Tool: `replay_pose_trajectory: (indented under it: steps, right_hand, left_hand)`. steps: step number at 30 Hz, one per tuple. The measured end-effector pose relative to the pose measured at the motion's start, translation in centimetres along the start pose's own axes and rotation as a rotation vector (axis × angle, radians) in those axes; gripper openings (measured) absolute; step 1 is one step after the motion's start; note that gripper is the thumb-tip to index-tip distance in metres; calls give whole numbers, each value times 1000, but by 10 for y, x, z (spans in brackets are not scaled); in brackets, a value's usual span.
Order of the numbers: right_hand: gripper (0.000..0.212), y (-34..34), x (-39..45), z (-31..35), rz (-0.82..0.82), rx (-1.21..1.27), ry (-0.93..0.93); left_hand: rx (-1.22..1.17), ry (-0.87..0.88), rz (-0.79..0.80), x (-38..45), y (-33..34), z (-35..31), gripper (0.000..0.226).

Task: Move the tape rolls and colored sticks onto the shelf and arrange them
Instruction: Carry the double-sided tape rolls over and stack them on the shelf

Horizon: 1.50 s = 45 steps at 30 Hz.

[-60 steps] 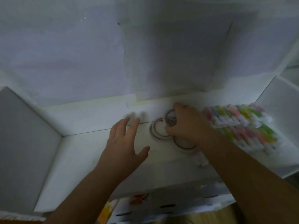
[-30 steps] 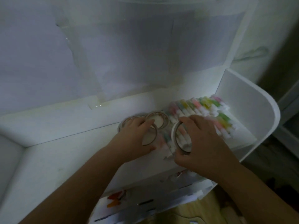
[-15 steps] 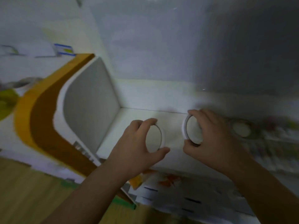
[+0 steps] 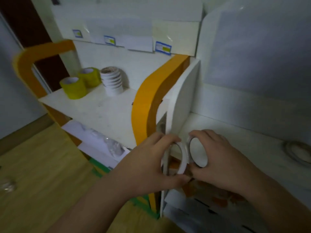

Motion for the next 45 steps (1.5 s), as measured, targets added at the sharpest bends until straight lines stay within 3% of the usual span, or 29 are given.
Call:
replay_pose_trajectory:
  steps: [8, 11, 19, 27, 32, 37, 45]
  right_hand:
    - [68, 59, 53, 114, 229, 73, -100]
    - [81, 84, 75, 149, 211, 57, -105]
    - [79, 118, 133, 212, 114, 130, -44]
    - [82, 125, 199, 215, -55, -42, 57]
    - [80, 123, 253, 214, -139, -18, 92]
    - [78, 122, 293, 215, -124, 82, 88]
    - [78, 133, 322, 204, -98, 130, 139]
  left_hand:
    - [-23, -3, -94, -77, -68, 101, 76]
    - [26, -91, -170, -102, -92, 150, 80]
    - [37, -188, -162, -137, -137, 239, 89]
    - [87, -240, -207, -91, -157, 305, 84]
    - [166, -294, -220, -54, -172, 342, 86]
    - [257, -314, -182, -21, -194, 376, 85]
    - [199, -270, -156, 46, -196, 435, 88]
Point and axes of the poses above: each hand's wrist, its own x-axis towards the middle knuckle, its own y-axis out of the palm, z = x × y, the point moved 1 cm from there along x, towards the middle knuckle, and after that the axes turned 5 degrees about z, right-handed, at the moved point
